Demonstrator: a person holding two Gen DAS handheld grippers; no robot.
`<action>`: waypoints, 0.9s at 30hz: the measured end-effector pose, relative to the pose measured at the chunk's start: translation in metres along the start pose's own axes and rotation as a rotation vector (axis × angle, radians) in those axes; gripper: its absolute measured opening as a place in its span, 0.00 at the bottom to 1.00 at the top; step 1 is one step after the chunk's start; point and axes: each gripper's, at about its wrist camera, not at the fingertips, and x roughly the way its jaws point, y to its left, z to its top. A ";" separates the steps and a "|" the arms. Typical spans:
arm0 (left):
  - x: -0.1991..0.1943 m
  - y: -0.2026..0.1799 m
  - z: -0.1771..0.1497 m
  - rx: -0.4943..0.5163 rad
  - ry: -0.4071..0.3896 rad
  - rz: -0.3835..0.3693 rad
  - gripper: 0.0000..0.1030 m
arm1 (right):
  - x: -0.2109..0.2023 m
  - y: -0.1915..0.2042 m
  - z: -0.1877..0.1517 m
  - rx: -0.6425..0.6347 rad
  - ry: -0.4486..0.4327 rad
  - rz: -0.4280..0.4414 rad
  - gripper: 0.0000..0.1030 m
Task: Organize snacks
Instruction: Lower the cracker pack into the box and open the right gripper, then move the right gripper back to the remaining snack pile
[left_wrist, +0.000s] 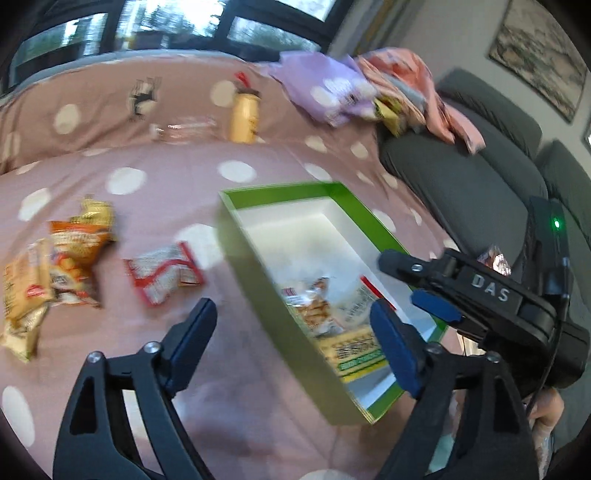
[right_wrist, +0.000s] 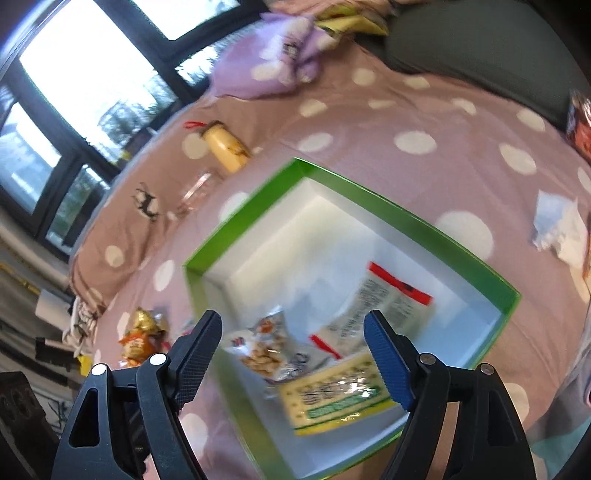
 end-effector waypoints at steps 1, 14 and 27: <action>-0.008 0.008 0.000 -0.011 -0.013 0.015 0.85 | -0.002 0.007 -0.002 -0.021 -0.013 0.009 0.87; -0.085 0.118 -0.035 -0.174 -0.126 0.296 0.99 | -0.008 0.094 -0.036 -0.282 -0.089 0.049 0.87; -0.086 0.195 -0.053 -0.338 -0.084 0.483 0.99 | 0.020 0.167 -0.095 -0.465 -0.067 0.097 0.87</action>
